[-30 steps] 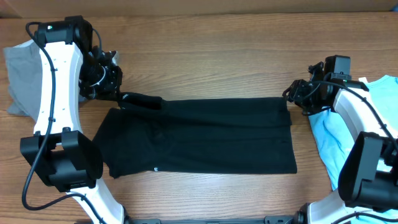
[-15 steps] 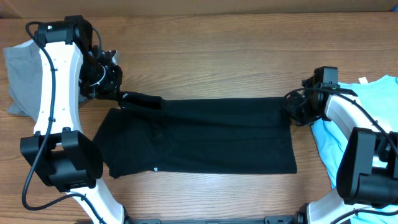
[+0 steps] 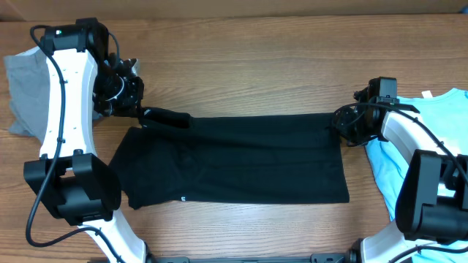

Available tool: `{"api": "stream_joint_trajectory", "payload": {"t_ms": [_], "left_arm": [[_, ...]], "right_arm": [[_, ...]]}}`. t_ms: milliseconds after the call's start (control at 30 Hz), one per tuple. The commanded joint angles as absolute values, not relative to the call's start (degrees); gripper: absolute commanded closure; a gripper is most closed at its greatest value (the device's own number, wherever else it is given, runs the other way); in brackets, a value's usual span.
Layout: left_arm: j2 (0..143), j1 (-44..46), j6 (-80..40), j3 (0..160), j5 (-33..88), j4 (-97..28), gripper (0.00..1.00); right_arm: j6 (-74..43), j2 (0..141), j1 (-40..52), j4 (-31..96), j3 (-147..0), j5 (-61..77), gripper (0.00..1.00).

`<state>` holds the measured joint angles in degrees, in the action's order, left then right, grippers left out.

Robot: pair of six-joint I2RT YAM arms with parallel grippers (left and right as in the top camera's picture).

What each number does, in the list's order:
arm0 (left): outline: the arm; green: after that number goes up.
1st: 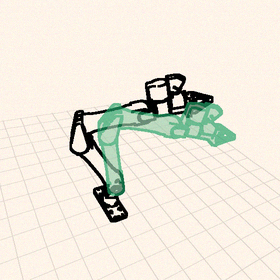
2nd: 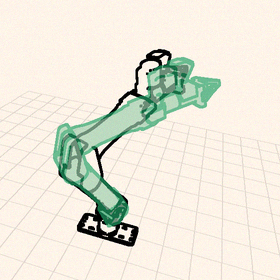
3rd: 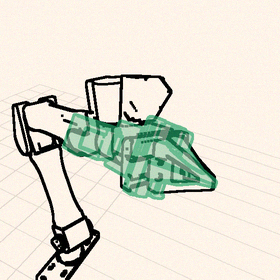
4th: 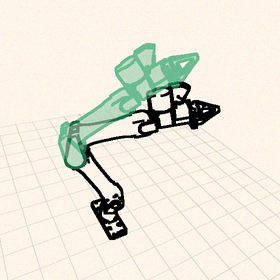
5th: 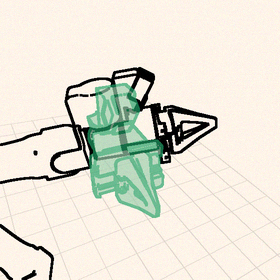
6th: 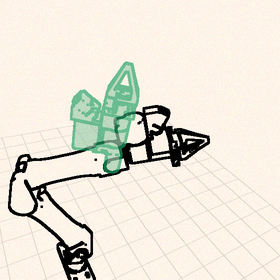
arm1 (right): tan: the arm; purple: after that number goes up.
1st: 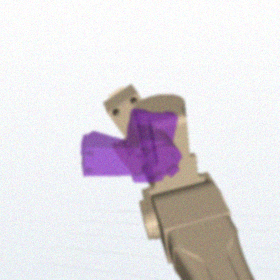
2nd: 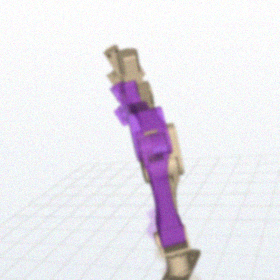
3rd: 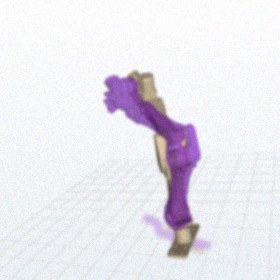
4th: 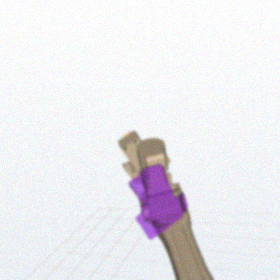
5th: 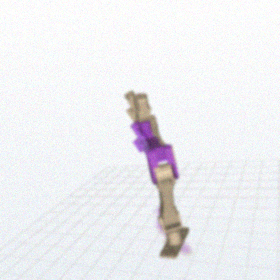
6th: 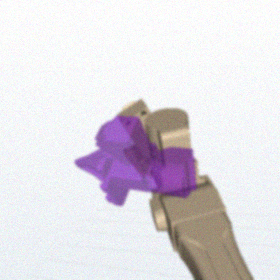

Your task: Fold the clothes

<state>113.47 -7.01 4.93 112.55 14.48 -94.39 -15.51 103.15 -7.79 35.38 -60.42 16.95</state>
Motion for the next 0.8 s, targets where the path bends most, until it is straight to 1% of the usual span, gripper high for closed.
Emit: {"api": "stream_joint_trajectory", "payload": {"t_ms": [0, 67, 133, 233, 267, 333, 367, 433, 600, 633, 667, 700, 767], "left_arm": [[112.7, -7.1, 6.5, 113.0, 14.4, -94.3, 0.96], [112.7, -7.1, 6.5, 113.0, 14.4, -94.3, 0.96], [112.7, -7.1, 6.4, 113.0, 14.4, -94.3, 0.96], [112.7, -7.1, 6.4, 113.0, 14.4, -94.3, 0.96], [112.7, -7.1, 6.4, 113.0, 14.4, -94.3, 0.96], [112.7, -7.1, 6.4, 113.0, 14.4, -94.3, 0.96], [112.7, -7.1, 6.4, 113.0, 14.4, -94.3, 0.96], [112.7, -7.1, 6.4, 113.0, 14.4, -94.4, 0.96], [112.7, -7.1, 6.4, 113.0, 14.4, -94.3, 0.96], [112.7, -7.1, 6.4, 113.0, 14.4, -94.3, 0.96], [112.7, -7.1, 6.4, 113.0, 14.4, -94.2, 0.96], [112.7, -7.1, 6.4, 113.0, 14.4, -94.2, 0.96], [112.7, -7.1, 6.4, 113.0, 14.4, -94.2, 0.96]], "right_arm": [[-14.8, 102.9, -7.9, 35.2, -62.1, 16.6, 0.62], [-14.8, 102.9, -7.8, 35.2, -62.1, 16.6, 0.63], [-14.8, 102.9, -7.5, 34.6, -62.1, 16.5, 0.69], [-14.8, 102.9, -7.2, 32.7, -61.8, 16.5, 0.69], [-14.8, 102.9, -7.1, 32.6, -61.8, 16.5, 0.73], [-14.8, 102.9, -7.1, 32.8, -61.8, 16.5, 0.84], [-14.8, 102.9, -7.1, 33.1, -61.8, 16.5, 0.88], [-14.8, 102.9, -7.1, 33.2, -61.9, 15.0, 0.91], [-14.8, 102.9, -7.7, 34.0, -63.0, 13.8, 0.91], [-14.8, 102.9, -7.7, 34.2, -63.1, 13.8, 0.89], [-14.8, 102.9, -7.7, 34.4, -63.1, 13.8, 0.81], [-14.8, 102.9, -7.7, 34.7, -63.1, 13.8, 0.75], [-14.8, 102.9, -7.6, 35.0, -63.1, 13.8, 0.72]]}}
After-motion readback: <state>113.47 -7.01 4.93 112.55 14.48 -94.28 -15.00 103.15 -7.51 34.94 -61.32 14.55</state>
